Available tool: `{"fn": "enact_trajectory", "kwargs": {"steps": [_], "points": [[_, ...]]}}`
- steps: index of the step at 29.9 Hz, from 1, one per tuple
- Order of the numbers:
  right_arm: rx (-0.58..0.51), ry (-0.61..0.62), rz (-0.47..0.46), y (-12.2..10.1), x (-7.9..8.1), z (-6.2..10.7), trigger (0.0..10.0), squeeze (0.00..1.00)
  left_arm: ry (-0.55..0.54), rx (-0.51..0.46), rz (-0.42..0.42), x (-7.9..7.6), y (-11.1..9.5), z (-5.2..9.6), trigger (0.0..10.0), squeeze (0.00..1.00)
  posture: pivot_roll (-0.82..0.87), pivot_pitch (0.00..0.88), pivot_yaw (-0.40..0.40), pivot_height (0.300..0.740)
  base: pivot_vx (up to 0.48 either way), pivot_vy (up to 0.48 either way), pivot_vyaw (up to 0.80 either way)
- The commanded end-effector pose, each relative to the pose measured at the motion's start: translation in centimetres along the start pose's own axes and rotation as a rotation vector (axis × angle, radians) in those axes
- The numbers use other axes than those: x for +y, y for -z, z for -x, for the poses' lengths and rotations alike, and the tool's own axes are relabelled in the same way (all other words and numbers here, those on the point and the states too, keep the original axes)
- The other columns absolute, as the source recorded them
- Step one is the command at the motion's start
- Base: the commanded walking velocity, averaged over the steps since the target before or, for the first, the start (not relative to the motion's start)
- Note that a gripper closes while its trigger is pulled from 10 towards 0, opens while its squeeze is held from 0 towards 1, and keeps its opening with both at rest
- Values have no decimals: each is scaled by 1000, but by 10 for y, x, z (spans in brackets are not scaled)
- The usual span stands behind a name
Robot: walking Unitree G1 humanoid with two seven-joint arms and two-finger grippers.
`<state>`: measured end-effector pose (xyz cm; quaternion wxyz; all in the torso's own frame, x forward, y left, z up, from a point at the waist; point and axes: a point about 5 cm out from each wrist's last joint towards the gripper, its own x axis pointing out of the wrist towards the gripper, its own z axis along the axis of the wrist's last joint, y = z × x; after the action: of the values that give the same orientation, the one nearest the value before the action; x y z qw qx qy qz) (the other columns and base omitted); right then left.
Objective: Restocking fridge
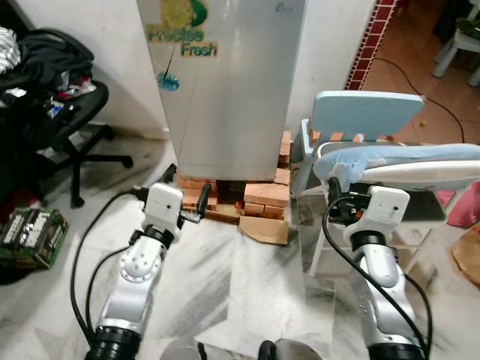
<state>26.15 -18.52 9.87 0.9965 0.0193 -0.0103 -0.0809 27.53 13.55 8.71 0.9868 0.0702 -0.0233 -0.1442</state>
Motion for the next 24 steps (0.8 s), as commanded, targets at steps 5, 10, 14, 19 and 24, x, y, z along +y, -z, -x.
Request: {"fn": "enact_trajectory", "kwargs": {"steps": [5, 10, 14, 19, 24], "points": [[28, -5, 3, 5, 1, 2, 10000, 0, 22, 5, 15, 0, -3, -3, 10000, 0, -78, 79, 13, 740, 0, 0, -800], [36, 15, 2, 6, -4, 2, 10000, 0, 20, 12, 6, 1, -4, -1, 10000, 0, -73, 89, 15, 740, 0, 187, -800], [42, 16, -1, 7, -4, 2, 10000, 0, 2, 11, -2, 4, -5, -2, 10000, 0, -63, 101, 13, 740, -251, 382, -761], [49, 11, 1, 9, -2, 1, 10000, 0, -22, 21, 4, 8, -4, 0, 10000, 0, -54, 100, 9, 740, 0, 49, -789], [54, 10, 0, 10, -1, -1, 10000, 0, -35, 16, 4, 9, -5, 0, 10000, 0, -50, 99, 9, 740, 0, 0, -800]]}}
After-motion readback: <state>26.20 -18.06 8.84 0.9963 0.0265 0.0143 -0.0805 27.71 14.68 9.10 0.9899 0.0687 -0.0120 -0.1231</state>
